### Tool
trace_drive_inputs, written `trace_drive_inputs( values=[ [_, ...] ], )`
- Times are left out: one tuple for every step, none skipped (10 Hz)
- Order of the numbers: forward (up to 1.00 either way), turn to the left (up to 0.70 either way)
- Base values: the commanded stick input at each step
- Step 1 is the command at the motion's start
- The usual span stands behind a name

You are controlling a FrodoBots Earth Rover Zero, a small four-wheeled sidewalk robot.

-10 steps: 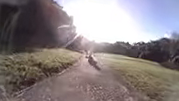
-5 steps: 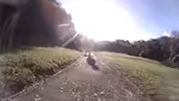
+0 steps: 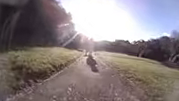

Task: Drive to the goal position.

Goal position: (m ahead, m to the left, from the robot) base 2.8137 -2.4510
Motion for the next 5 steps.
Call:
trace_drive_inputs(
  values=[
    [0.50,0.00],
    [0.50,0.00],
    [0.50,0.00],
    [0.50,0.00],
    [0.50,0.00]
  ],
)
